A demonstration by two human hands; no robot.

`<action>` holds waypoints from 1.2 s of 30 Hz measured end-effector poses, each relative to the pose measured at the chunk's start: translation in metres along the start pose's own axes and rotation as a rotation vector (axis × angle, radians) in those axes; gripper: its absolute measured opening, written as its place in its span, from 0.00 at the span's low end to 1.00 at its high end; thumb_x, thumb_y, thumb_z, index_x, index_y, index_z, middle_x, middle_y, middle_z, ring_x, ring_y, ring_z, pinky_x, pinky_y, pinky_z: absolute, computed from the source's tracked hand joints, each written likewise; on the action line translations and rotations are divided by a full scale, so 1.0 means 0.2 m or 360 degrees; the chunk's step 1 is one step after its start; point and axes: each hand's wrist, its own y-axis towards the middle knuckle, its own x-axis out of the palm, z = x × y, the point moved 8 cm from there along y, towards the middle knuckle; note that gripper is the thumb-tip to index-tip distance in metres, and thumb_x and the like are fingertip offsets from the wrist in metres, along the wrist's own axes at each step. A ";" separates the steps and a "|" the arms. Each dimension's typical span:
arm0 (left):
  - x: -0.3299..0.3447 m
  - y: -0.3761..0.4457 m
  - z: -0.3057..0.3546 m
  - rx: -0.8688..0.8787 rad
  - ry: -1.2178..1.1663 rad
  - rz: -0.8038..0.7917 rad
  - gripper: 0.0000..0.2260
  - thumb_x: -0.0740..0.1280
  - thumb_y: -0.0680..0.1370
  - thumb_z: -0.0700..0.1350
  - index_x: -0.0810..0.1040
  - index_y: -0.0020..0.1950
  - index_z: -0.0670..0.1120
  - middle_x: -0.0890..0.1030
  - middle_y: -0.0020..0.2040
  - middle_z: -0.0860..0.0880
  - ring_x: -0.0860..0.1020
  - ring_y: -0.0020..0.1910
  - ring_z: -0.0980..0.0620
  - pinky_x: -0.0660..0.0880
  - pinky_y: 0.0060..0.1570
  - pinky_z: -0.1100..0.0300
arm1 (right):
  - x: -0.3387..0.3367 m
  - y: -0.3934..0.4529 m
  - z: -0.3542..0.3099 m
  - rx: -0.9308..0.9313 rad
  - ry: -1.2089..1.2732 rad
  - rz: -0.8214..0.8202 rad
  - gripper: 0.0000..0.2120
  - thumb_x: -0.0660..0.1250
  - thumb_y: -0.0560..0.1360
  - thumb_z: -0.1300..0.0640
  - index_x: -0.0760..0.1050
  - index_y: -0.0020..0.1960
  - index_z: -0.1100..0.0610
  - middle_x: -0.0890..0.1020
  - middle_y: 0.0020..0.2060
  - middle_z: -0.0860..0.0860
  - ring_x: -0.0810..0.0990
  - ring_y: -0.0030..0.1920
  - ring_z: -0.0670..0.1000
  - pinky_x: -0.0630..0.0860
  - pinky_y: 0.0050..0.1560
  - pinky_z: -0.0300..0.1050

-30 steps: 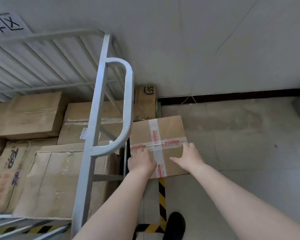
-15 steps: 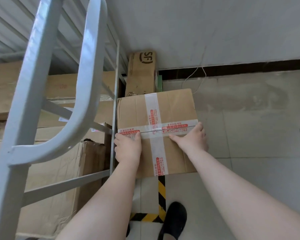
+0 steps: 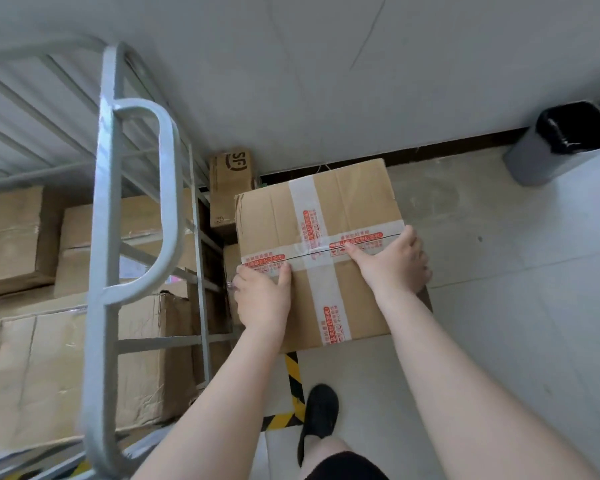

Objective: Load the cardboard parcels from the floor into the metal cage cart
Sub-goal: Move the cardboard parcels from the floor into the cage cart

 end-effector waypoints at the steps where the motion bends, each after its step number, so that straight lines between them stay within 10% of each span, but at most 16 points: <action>1: -0.05 -0.06 0.05 0.0028 -0.0017 0.0005 0.36 0.63 0.75 0.61 0.58 0.72 0.39 0.67 0.68 0.39 0.70 0.66 0.38 0.72 0.59 0.45 | -0.09 -0.03 0.01 0.0007 0.0008 0.0025 0.47 0.71 0.65 0.35 0.57 0.72 0.59 0.67 0.69 0.58 0.67 0.67 0.60 0.64 0.65 0.56; 19: -1.47 -0.62 0.58 0.0604 -0.0657 0.0642 0.32 0.70 0.72 0.57 0.63 0.70 0.44 0.69 0.65 0.45 0.67 0.67 0.44 0.67 0.66 0.47 | -1.08 -0.75 -0.74 -0.0555 0.0593 0.0499 0.48 0.69 0.67 0.34 0.55 0.73 0.64 0.68 0.67 0.62 0.67 0.66 0.64 0.68 0.61 0.62; 36: -2.59 0.29 -0.53 0.0178 -0.0743 0.1027 0.35 0.68 0.73 0.59 0.60 0.72 0.42 0.66 0.70 0.42 0.64 0.71 0.41 0.63 0.68 0.46 | 0.03 -1.51 -2.07 -0.1058 0.0474 -0.0017 0.49 0.69 0.70 0.37 0.49 0.75 0.63 0.62 0.72 0.61 0.62 0.71 0.62 0.64 0.66 0.58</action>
